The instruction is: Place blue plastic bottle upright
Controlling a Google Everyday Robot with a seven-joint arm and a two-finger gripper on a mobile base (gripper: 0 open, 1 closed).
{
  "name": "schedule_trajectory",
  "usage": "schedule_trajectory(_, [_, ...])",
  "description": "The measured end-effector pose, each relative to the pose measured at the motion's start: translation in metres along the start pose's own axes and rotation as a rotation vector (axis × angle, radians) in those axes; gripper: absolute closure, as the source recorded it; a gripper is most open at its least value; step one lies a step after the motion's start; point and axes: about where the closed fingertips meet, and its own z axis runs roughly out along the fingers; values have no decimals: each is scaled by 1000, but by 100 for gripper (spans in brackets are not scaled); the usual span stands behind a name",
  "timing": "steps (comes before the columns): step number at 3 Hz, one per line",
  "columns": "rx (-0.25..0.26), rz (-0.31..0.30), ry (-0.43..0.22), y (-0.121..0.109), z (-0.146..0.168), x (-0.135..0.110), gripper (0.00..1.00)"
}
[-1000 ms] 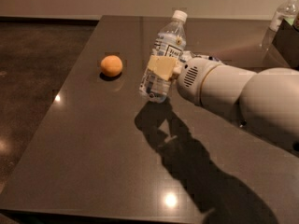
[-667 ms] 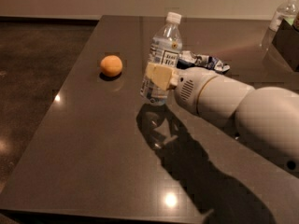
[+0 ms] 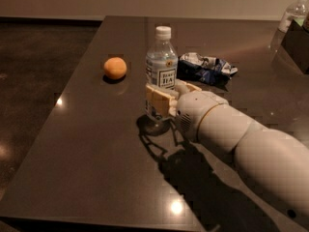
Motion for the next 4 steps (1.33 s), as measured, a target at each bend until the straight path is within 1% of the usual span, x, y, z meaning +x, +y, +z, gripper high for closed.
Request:
schedule_trajectory(1, [3, -70, 25, -5, -4, -11, 100])
schedule_trajectory(2, [4, -105, 43, -9, -5, -19, 100])
schedule_trajectory(3, [1, -119, 74, -13, -4, -23, 100])
schedule_trajectory(4, [-9, -115, 111, -14, -1, -27, 86])
